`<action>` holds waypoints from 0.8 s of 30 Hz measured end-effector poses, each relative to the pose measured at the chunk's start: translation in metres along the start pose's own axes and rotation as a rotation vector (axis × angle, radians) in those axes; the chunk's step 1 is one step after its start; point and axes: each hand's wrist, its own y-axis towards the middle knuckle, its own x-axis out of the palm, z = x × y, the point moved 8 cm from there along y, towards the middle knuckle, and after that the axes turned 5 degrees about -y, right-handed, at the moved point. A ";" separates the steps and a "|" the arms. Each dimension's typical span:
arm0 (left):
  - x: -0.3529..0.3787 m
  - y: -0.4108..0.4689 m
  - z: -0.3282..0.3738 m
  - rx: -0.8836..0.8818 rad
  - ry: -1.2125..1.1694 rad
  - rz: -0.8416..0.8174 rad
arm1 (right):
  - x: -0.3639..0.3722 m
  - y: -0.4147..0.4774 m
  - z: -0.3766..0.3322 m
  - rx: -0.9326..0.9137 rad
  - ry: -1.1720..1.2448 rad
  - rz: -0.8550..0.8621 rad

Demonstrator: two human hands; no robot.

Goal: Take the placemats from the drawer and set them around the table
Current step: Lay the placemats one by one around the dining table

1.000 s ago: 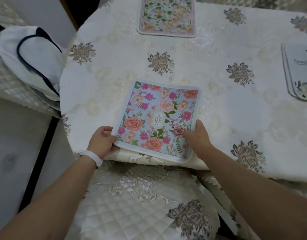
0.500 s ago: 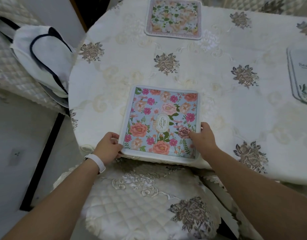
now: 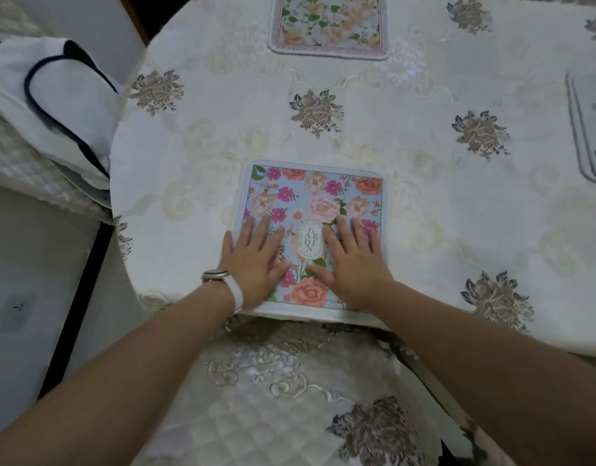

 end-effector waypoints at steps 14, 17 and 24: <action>-0.035 0.136 0.023 0.252 0.183 0.035 | -0.046 0.109 0.007 -0.208 -0.156 0.103; -0.038 0.142 0.022 0.262 0.169 0.060 | -0.050 0.114 0.011 -0.205 -0.135 0.127; -0.042 0.129 -0.005 -0.006 0.109 0.151 | -0.052 0.109 0.029 0.003 -0.051 0.152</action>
